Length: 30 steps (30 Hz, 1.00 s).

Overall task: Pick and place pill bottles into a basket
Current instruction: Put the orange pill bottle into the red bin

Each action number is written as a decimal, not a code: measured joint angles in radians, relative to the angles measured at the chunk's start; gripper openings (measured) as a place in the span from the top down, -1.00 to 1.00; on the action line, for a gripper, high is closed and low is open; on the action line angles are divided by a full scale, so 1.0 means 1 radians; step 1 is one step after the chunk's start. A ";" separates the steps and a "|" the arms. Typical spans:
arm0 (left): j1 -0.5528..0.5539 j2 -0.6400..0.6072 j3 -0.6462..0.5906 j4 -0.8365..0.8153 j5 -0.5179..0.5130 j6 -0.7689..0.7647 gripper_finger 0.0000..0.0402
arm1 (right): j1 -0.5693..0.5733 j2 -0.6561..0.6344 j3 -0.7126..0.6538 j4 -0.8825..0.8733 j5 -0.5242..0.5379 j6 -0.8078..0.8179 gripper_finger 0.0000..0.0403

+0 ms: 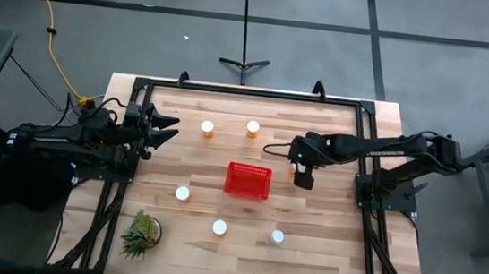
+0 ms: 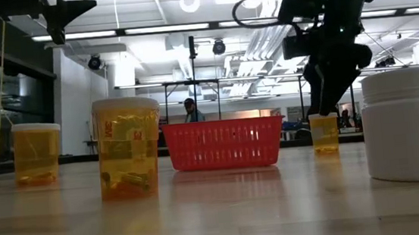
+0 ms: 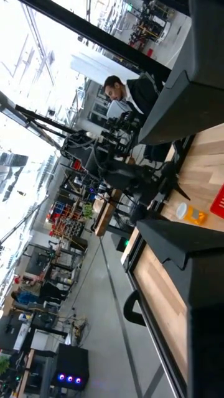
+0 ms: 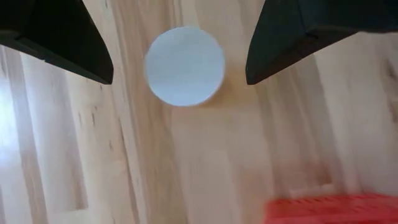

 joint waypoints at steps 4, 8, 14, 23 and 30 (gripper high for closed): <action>0.000 0.000 0.000 0.000 0.000 0.000 -0.22 | -0.043 0.019 0.000 0.007 -0.057 -0.024 -0.78; 0.000 0.000 0.000 0.000 0.000 0.000 -0.22 | -0.063 0.036 0.000 0.027 -0.080 -0.056 -0.78; 0.000 0.000 0.000 -0.001 0.000 0.000 -0.22 | -0.071 0.056 0.000 0.057 -0.131 -0.106 -0.78; 0.000 0.000 0.000 -0.001 -0.001 0.000 -0.22 | -0.071 0.129 0.000 0.054 -0.124 -0.114 -0.78; 0.000 0.000 0.000 -0.001 -0.001 0.000 -0.22 | -0.071 0.133 0.000 0.054 -0.110 -0.108 -0.77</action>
